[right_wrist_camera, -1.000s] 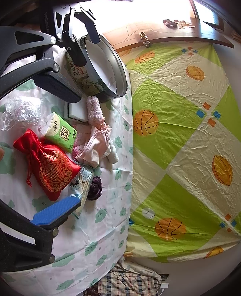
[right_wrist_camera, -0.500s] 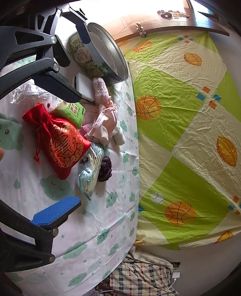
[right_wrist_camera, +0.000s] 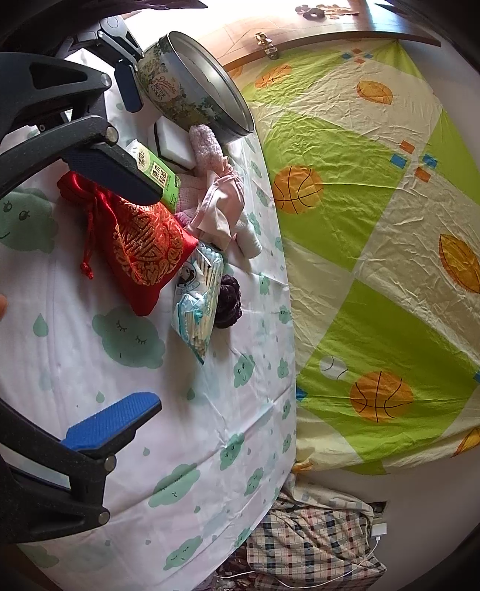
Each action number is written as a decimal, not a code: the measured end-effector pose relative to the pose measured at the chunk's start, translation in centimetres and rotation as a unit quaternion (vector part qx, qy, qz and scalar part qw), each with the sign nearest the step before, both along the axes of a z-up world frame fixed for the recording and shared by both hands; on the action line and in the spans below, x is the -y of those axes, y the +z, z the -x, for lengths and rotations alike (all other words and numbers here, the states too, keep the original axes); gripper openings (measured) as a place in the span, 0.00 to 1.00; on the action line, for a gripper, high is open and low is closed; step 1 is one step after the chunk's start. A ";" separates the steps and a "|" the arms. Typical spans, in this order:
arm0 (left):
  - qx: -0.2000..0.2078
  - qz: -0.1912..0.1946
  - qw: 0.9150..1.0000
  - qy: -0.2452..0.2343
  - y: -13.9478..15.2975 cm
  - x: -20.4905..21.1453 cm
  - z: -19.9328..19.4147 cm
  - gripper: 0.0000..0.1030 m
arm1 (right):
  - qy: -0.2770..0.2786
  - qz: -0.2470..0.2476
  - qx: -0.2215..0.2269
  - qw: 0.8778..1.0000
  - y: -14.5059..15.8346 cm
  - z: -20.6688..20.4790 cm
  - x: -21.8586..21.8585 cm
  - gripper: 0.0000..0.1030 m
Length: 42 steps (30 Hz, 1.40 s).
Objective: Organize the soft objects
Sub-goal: 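Grasp the clear plastic bag with the left tool while the right tool grasps the red pouch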
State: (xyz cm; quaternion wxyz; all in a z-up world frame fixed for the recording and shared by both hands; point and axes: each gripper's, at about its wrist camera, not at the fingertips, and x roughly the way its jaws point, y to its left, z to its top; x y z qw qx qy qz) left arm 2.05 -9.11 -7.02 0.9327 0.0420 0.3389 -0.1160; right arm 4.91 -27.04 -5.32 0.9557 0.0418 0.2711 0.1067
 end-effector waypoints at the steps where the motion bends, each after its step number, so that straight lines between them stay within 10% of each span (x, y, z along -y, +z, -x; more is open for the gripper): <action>1: -0.003 -0.002 1.000 -0.005 -0.2 0.2 0.0 0.81 | 0.000 0.000 -0.001 1.000 -0.1 0.0 0.0 0.99; 19: -0.031 0.058 0.997 -0.030 -1.3 -1.8 -0.6 0.24 | 0.011 0.032 -0.015 0.999 -1.1 -1.4 -2.4 0.99; 35: 0.043 0.045 0.998 0.028 0.3 -4.7 0.2 0.18 | 0.053 0.085 -0.064 0.993 -2.3 -2.8 -4.8 0.84; 42: 0.061 0.035 0.996 0.048 0.2 -5.5 0.1 0.18 | 0.090 0.087 -0.064 0.990 -2.6 -2.7 -5.6 0.40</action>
